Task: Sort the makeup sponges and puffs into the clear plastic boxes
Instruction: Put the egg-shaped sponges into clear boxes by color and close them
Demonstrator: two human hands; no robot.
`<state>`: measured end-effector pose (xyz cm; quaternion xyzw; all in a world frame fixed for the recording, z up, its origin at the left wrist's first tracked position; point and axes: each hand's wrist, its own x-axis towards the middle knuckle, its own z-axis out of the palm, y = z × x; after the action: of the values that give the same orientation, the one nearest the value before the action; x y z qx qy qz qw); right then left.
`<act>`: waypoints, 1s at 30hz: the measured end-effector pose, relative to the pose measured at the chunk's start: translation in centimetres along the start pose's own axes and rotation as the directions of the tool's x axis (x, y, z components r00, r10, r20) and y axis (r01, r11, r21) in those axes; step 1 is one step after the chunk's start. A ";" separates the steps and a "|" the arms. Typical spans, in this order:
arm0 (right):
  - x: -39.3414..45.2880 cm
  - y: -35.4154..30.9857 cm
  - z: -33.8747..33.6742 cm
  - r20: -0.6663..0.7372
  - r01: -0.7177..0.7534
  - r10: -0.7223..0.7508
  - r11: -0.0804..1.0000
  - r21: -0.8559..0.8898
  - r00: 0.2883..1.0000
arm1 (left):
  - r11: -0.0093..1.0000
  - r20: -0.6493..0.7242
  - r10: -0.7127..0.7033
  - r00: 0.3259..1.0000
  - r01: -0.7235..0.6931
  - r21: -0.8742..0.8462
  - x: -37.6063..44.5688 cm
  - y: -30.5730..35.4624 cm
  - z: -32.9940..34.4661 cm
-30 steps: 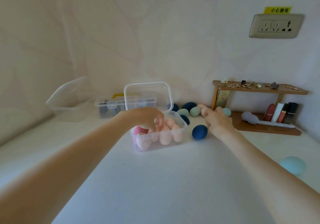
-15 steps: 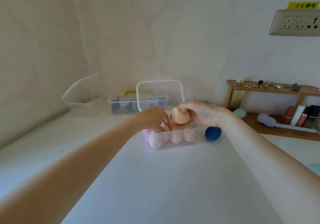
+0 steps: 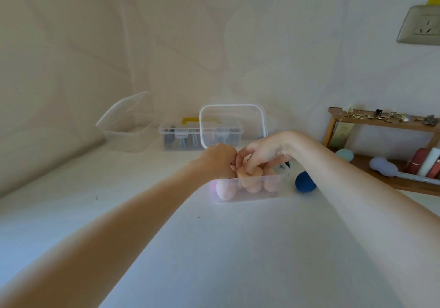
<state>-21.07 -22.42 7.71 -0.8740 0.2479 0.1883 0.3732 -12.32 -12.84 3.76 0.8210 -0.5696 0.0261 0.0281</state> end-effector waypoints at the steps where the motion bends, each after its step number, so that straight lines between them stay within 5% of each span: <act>1: 0.0 0.1 -0.1 0.003 0.003 -0.003 1.000 -0.012 1.000 | 1.000 -0.007 -0.010 1.000 0.010 -0.011 0.1 0.0 0.2; 5: 0.0 -0.3 -0.1 -0.001 -0.028 0.028 0.997 -0.071 1.000 | 0.996 0.039 -0.035 0.999 0.038 -0.080 0.3 -0.3 0.2; 10: 0.6 -0.2 0.3 -0.013 -0.044 0.043 0.991 -0.128 0.999 | 0.928 0.029 0.029 0.999 -0.016 -0.372 -0.9 -1.8 -2.1; 17: 0.8 -0.8 0.7 0.038 -0.086 0.098 0.968 -0.236 0.994 | 0.956 0.344 0.138 0.929 -0.034 -0.292 -1.8 -1.3 -3.1; 21: 1.6 -1.1 1.2 -0.011 -0.143 0.146 0.946 -0.293 0.989 | 0.986 0.392 0.084 0.916 -0.020 -0.165 -1.4 -0.6 -2.6; 30: 3.3 -1.6 2.2 -0.233 -0.324 0.248 0.860 -0.394 0.940 | 0.983 0.377 0.082 0.922 -0.013 -0.181 -1.7 -0.4 -1.9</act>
<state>-17.80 -20.77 5.50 -0.9005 0.3597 0.2144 0.1176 -12.53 -10.97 5.53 0.7905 -0.5840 -0.1841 -0.0126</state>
